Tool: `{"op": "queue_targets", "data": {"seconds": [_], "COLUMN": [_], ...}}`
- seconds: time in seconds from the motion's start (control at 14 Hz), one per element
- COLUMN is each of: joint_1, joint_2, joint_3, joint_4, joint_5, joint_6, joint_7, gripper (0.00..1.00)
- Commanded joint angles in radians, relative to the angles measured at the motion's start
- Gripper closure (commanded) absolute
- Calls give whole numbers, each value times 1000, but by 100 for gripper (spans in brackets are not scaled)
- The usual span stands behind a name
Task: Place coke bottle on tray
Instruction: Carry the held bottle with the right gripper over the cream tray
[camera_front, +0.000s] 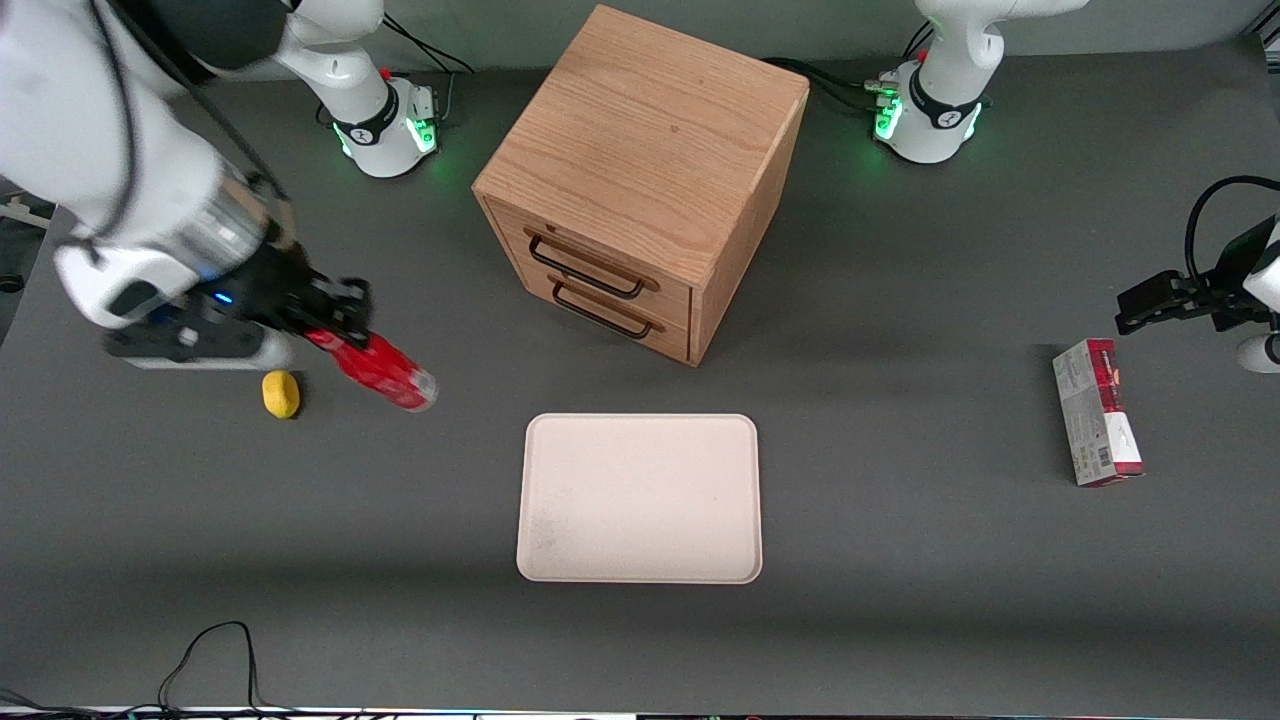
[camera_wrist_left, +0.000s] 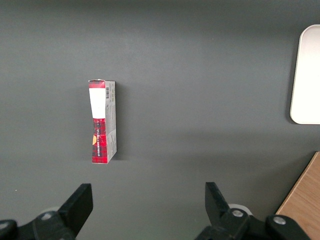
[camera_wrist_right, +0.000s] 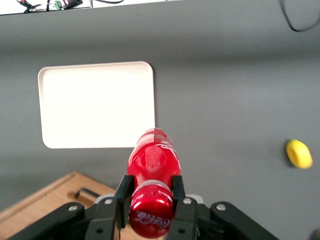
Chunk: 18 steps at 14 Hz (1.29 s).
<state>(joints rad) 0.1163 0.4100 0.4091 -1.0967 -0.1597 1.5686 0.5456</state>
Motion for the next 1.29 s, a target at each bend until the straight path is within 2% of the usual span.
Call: {"op": "queue_targets", "data": {"seconds": [0.0, 0.07, 0.14, 0.43, 0.64, 0.93, 1.07, 1.14, 1.21], "joint_1": [130, 166, 181, 184, 189, 187, 184, 183, 183], "joint_2": [220, 293, 340, 455, 538, 588, 598, 598, 598], "joint_3": [2, -3, -6, -41, -58, -72, -82, -90, -93], "joint_4": [190, 230, 251, 255, 248, 241, 219, 206, 201], "joint_5": [-150, -185, -190, -202, -265, -265, -267, -265, -267], "joint_6": [49, 79, 115, 273, 384, 438, 470, 485, 496], "joint_7": [120, 126, 126, 105, 83, 27, 27, 28, 36], "gripper": [100, 100, 100, 100, 100, 100, 67, 42, 1]}}
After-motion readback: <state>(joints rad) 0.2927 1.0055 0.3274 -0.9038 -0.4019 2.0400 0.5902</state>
